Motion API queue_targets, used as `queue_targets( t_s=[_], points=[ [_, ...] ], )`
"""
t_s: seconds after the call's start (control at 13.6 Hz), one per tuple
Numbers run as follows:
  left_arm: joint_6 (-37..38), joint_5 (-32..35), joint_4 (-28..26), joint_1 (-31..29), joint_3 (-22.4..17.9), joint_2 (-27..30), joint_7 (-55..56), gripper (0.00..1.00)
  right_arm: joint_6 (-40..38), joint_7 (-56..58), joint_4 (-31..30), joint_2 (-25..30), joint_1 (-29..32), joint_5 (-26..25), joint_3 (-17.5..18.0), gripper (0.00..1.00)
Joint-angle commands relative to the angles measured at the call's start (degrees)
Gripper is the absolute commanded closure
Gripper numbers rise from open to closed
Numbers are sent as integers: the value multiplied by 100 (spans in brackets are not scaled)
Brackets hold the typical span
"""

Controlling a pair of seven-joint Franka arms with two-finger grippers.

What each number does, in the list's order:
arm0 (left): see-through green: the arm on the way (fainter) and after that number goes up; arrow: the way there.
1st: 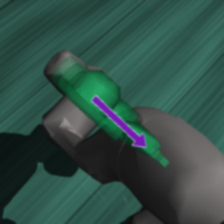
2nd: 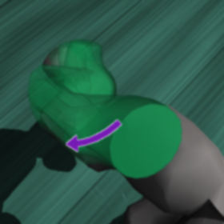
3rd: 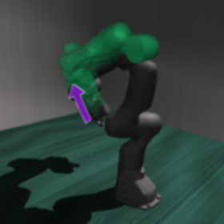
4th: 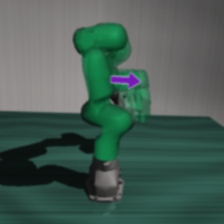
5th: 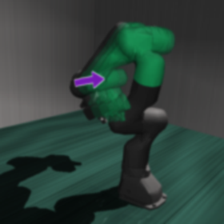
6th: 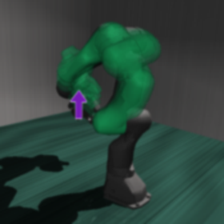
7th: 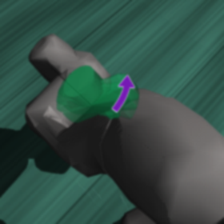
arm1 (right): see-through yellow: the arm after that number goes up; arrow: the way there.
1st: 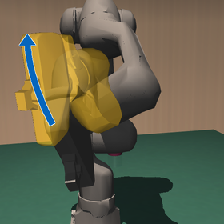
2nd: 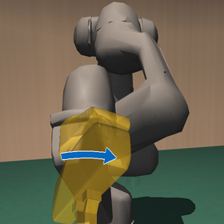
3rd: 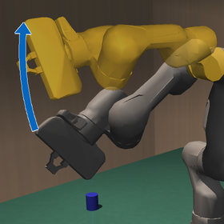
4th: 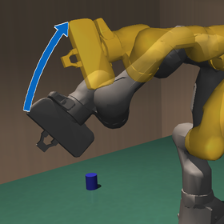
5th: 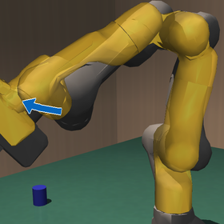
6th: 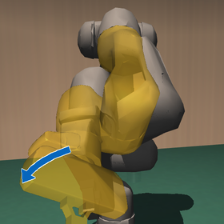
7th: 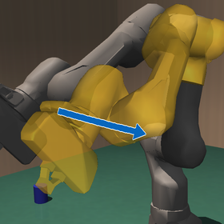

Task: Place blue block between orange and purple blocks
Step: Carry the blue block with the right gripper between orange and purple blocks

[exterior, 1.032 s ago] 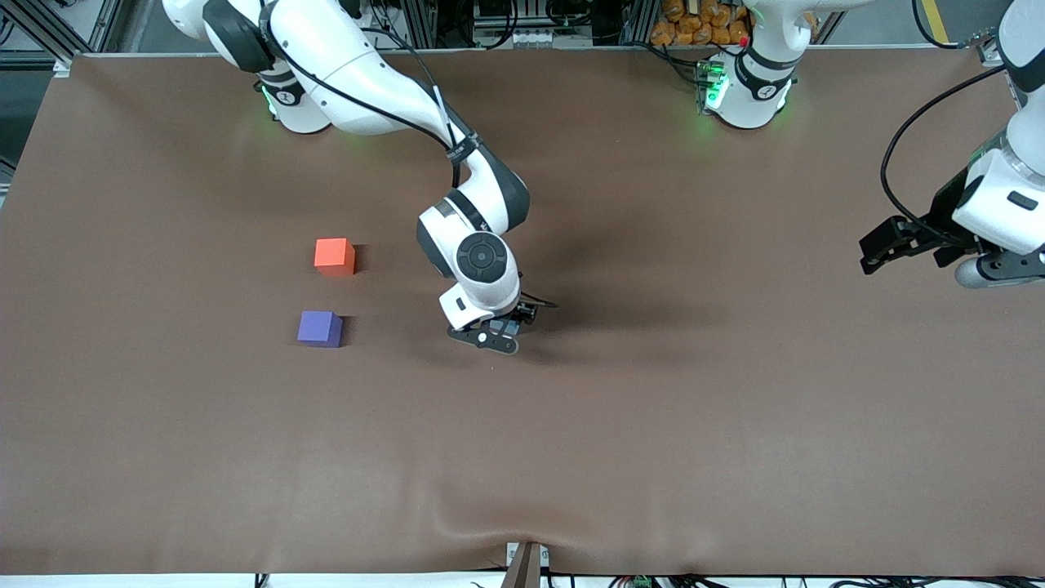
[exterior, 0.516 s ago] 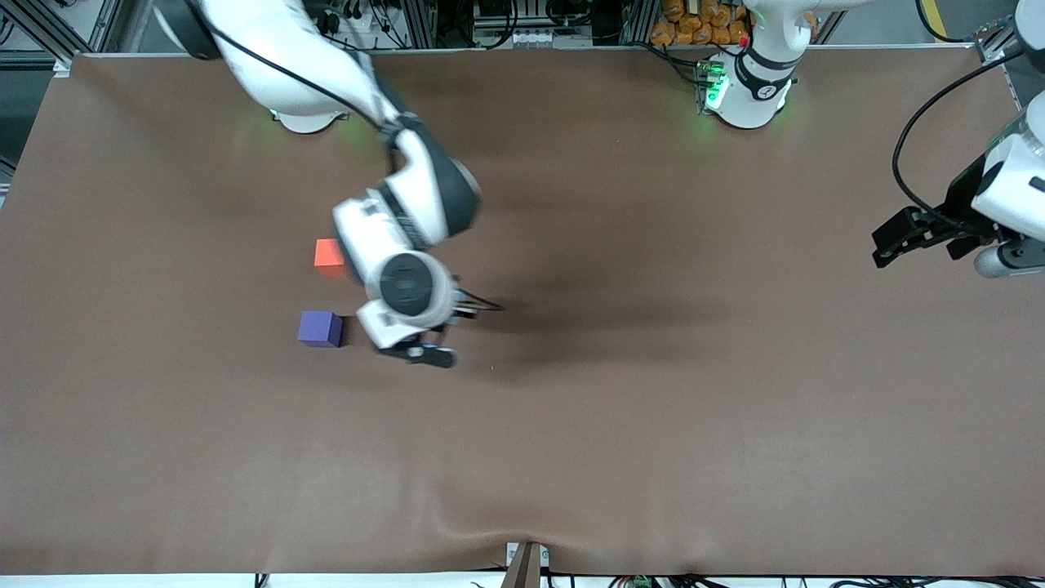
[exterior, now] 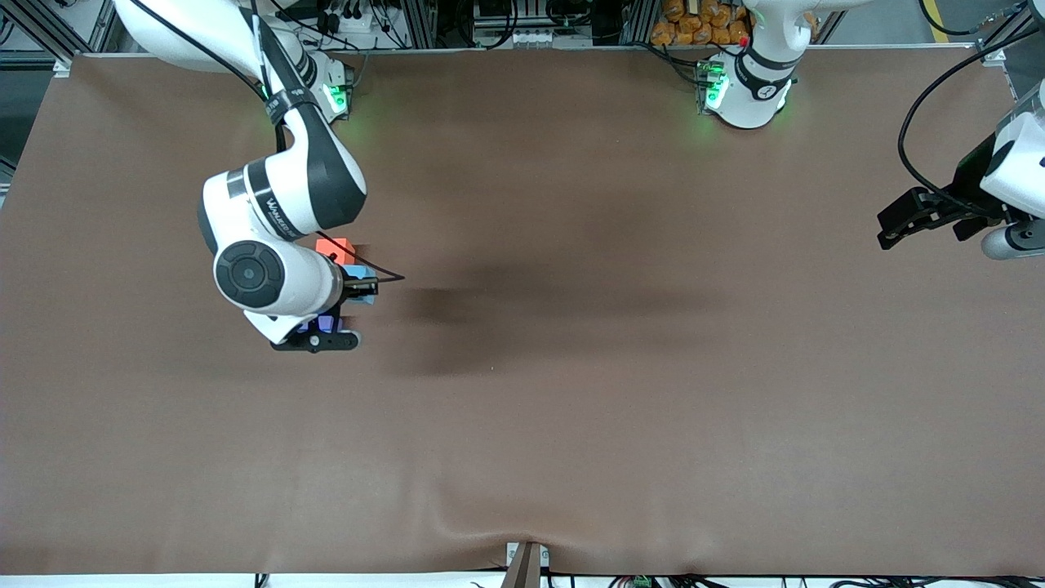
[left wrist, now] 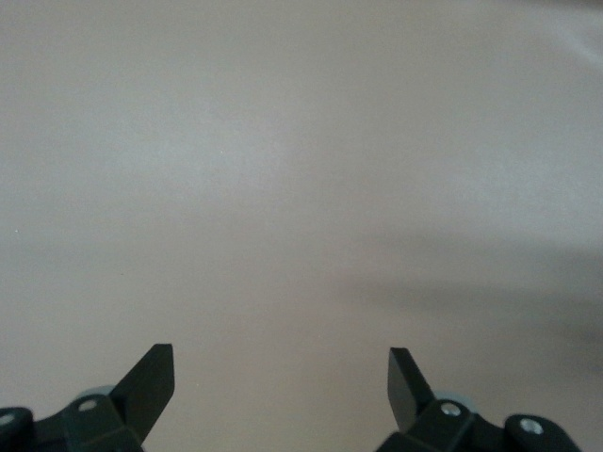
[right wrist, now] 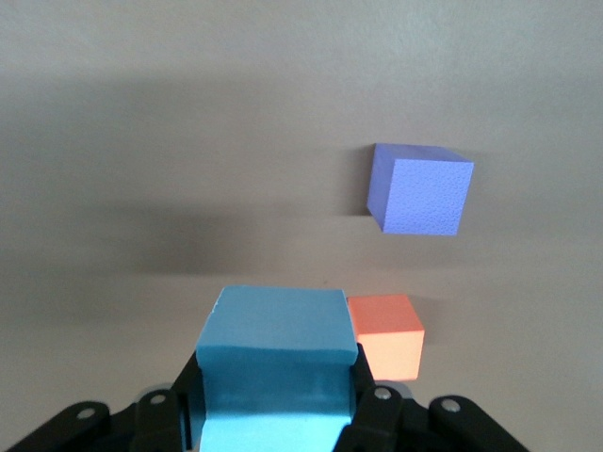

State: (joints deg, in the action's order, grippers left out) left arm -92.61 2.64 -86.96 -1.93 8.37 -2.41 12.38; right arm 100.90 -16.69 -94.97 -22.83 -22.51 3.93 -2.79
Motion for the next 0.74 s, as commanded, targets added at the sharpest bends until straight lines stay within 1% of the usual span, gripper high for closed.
queue_targets(
  t_s=[0.0,0.15,0.29,0.52,0.66],
  points=[
    [111,-61,-14,-71,85,118,-25,0,735,507,-1346,709,412,-86,94,68],
    [155,-61,-14,-71,86,118,-78,0,1219,649,-1882,893,510,-86,95,68],
    [155,-61,-6,-71,86,118,-95,0,1309,903,-2016,947,712,-86,95,68],
    [138,-79,12,-71,86,91,-96,0,1852,984,-2349,921,739,-86,95,68],
    [146,-79,12,-62,86,91,-95,0,1977,1063,-2386,886,791,-86,95,68]
  ],
)
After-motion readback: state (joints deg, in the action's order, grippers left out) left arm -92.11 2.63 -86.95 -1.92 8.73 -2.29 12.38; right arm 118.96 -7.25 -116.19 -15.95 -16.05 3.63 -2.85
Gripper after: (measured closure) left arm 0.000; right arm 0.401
